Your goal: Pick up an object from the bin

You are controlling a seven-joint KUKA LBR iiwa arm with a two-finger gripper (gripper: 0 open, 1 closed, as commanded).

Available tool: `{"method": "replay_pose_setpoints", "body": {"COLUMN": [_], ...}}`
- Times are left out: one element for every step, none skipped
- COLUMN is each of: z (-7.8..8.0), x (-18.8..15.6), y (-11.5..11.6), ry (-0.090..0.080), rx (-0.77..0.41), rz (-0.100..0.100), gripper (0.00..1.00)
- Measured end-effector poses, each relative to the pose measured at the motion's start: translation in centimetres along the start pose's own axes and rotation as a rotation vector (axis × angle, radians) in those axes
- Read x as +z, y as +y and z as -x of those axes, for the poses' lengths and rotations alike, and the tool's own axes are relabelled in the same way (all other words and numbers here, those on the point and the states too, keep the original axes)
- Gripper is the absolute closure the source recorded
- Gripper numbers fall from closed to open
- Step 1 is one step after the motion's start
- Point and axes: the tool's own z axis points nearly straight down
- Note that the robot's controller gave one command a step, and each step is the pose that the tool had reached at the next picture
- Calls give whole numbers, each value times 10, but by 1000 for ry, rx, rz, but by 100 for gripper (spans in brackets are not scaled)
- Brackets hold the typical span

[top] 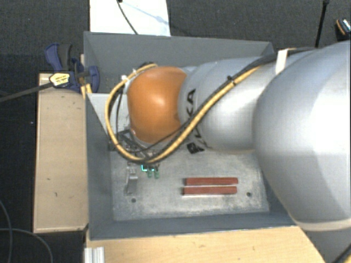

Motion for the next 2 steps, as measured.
{"method": "replay_pose_setpoints", "body": {"z": [59,42], "x": [75,44], "y": [-76,-143], "ry": [-6,-6], "rx": [-150,-28], "rz": [-3,-2], "gripper": [0,0]}}
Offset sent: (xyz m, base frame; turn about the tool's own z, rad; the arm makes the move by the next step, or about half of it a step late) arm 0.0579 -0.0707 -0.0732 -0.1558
